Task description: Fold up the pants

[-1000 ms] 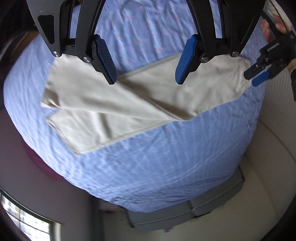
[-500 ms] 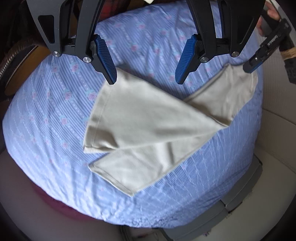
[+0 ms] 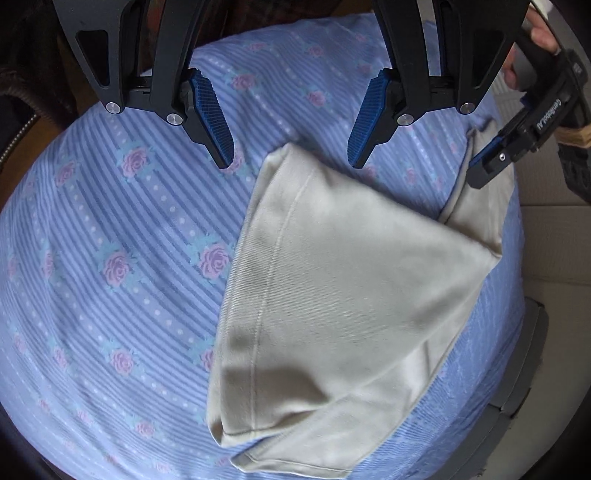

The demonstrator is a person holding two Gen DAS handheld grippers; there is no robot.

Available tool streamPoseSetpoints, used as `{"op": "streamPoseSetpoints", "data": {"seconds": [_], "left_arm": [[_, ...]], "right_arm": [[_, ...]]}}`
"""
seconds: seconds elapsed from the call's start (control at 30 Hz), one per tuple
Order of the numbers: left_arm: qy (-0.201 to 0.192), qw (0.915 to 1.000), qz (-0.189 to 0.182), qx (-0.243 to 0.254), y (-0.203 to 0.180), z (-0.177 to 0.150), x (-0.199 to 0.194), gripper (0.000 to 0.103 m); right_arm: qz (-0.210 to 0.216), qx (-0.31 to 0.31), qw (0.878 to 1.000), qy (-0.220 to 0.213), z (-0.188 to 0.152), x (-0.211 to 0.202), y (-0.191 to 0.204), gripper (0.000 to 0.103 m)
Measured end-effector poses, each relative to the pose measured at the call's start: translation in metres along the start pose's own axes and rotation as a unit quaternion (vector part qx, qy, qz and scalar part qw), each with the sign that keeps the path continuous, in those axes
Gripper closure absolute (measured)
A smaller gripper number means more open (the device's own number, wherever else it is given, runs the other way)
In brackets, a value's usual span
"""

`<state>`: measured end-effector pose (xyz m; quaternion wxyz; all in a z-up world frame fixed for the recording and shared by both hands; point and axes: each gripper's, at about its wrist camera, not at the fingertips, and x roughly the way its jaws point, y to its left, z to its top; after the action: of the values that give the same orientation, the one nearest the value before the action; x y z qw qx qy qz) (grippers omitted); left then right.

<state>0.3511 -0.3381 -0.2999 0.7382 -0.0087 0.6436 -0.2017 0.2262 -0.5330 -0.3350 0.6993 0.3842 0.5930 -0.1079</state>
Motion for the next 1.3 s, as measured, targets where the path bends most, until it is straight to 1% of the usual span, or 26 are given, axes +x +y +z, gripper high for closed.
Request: {"op": "streamPoseSetpoints", "data": {"seconds": [0.13, 0.27, 0.3, 0.33, 0.37, 0.4, 0.43, 0.47, 0.5, 0.53, 0.57, 0.6, 0.7, 0.73, 0.8, 0.87, 0.93, 0.97, 1.0, 1.07, 1.1, 1.17, 1.2, 1.27, 1.3], "left_arm": [[0.018, 0.9998, -0.004, -0.005, 0.005, 0.016, 0.026, 0.038], [0.029, 0.9993, -0.019, -0.014, 0.014, 0.03, 0.043, 0.038], [0.034, 0.9989, -0.027, -0.015, 0.016, 0.033, 0.047, 0.039], [0.039, 0.9985, -0.035, -0.02, 0.019, 0.036, 0.05, 0.039], [0.044, 0.9977, -0.044, -0.027, 0.022, 0.038, 0.054, 0.039], [0.048, 0.9971, -0.05, -0.032, 0.024, 0.039, 0.056, 0.041], [0.05, 0.9965, -0.057, -0.036, 0.025, 0.041, 0.059, 0.043], [0.053, 0.996, -0.061, -0.038, 0.026, 0.042, 0.062, 0.046], [0.059, 0.9954, -0.067, -0.035, 0.027, 0.043, 0.064, 0.065], [0.066, 0.9944, -0.077, -0.029, 0.027, 0.043, 0.065, 0.087], [0.076, 0.9933, -0.086, -0.017, 0.023, 0.044, 0.064, 0.089], [0.072, 0.994, -0.082, 0.0, 0.018, 0.045, 0.056, 0.089], [0.043, 0.9941, -0.088, 0.046, -0.001, 0.056, 0.019, 0.09], [0.032, 0.9936, -0.093, 0.056, -0.007, 0.061, 0.008, 0.09], [0.003, 0.992, -0.097, 0.08, -0.021, 0.082, -0.014, 0.09], [-0.024, 0.9895, -0.103, 0.098, -0.035, 0.113, -0.03, 0.09], [-0.041, 0.9879, -0.1, 0.111, -0.046, 0.144, -0.036, 0.09], [-0.052, 0.987, -0.097, 0.117, -0.052, 0.163, -0.037, 0.09], [-0.058, 0.9861, -0.095, 0.123, -0.056, 0.178, -0.037, 0.09], [-0.062, 0.9872, -0.075, 0.126, -0.065, 0.213, -0.029, 0.09], [-0.063, 0.988, -0.064, 0.126, -0.067, 0.227, -0.024, 0.09], [-0.058, 0.99, -0.045, 0.12, -0.066, 0.248, -0.012, 0.09], [-0.05, 0.9918, -0.029, 0.114, -0.065, 0.262, 0.0, 0.09], [-0.037, 0.9946, -0.015, 0.096, -0.061, 0.275, 0.018, 0.09], [-0.03, 0.9956, -0.012, 0.088, -0.059, 0.279, 0.026, 0.089]], "right_arm": [[0.013, 0.014, 1.0, 0.005, 0.004, 0.018, 0.0, 0.038], [0.01, 0.011, 1.0, 0.016, 0.008, 0.041, 0.002, 0.046], [0.012, 0.017, 1.0, 0.016, 0.008, 0.044, 0.0, 0.05], [0.015, 0.024, 0.999, 0.014, 0.009, 0.045, -0.002, 0.057], [0.019, 0.031, 0.999, 0.014, 0.009, 0.045, -0.003, 0.062], [0.024, 0.034, 0.999, 0.014, 0.008, 0.045, -0.007, 0.072], [0.029, 0.035, 0.999, 0.013, 0.007, 0.042, -0.009, 0.078], [0.033, 0.039, 0.999, 0.011, 0.006, 0.04, -0.012, 0.081], [0.034, 0.045, 0.998, 0.011, 0.007, 0.039, -0.014, 0.086], [0.037, 0.053, 0.998, 0.01, 0.007, 0.036, -0.016, 0.09], [0.042, 0.066, 0.997, 0.005, 0.008, 0.03, -0.016, 0.091], [0.046, 0.075, 0.996, -0.003, 0.01, 0.02, -0.014, 0.093], [0.074, 0.082, 0.992, -0.054, 0.022, -0.023, 0.001, 0.094], [0.085, 0.081, 0.99, -0.074, 0.029, -0.039, 0.008, 0.096], [0.107, 0.076, 0.984, -0.119, 0.052, -0.073, 0.021, 0.096], [0.118, 0.067, 0.978, -0.161, 0.082, -0.099, 0.031, 0.096], [0.125, 0.05, 0.971, -0.196, 0.119, -0.118, 0.041, 0.096], [0.124, 0.041, 0.97, -0.207, 0.135, -0.124, 0.043, 0.096], [0.124, 0.035, 0.968, -0.215, 0.153, -0.128, 0.046, 0.097], [0.134, 0.025, 0.965, -0.224, 0.196, -0.127, 0.058, 0.097], [0.133, 0.019, 0.965, -0.227, 0.212, -0.126, 0.063, 0.097], [0.115, 0.0, 0.965, -0.234, 0.243, -0.123, 0.072, 0.097], [0.111, -0.005, 0.966, -0.234, 0.26, -0.12, 0.076, 0.097], [0.111, -0.015, 0.967, -0.227, 0.296, -0.109, 0.082, 0.097], [0.104, -0.02, 0.969, -0.221, 0.312, -0.103, 0.085, 0.097]]}}
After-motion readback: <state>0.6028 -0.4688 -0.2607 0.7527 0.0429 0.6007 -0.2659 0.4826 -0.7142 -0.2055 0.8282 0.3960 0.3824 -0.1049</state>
